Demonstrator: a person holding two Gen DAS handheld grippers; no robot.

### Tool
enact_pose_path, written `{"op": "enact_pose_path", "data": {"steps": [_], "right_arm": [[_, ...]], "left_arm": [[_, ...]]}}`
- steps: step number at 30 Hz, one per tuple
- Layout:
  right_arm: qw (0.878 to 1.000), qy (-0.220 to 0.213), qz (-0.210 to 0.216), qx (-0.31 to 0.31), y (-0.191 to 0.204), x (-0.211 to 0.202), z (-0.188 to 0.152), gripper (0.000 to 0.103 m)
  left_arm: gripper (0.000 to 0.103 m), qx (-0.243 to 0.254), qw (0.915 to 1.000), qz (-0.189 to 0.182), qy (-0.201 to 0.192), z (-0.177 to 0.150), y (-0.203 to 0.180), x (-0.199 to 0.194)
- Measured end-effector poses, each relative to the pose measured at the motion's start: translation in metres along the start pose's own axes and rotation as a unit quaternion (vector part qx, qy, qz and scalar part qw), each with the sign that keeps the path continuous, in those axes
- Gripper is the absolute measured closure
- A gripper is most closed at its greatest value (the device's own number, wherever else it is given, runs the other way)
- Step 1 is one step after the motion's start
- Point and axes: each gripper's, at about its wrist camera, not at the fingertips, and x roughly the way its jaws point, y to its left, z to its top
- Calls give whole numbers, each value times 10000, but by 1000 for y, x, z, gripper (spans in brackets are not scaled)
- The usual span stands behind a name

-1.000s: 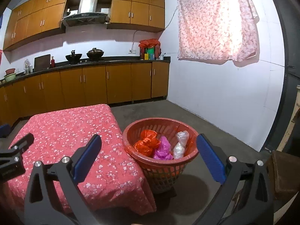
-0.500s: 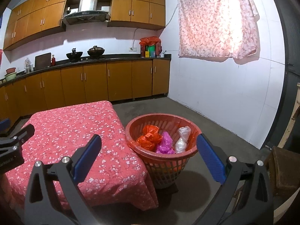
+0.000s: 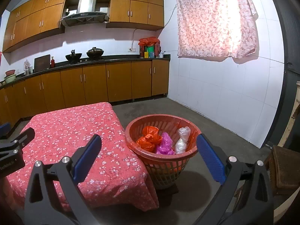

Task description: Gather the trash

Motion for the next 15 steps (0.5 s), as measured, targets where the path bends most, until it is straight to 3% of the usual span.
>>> {"op": "enact_pose_path", "data": {"steps": [15], "right_arm": [[10000, 31, 39, -8, 3, 2, 0, 4]], "left_arm": [[2, -15, 10000, -8, 8, 0, 1, -1]]}}
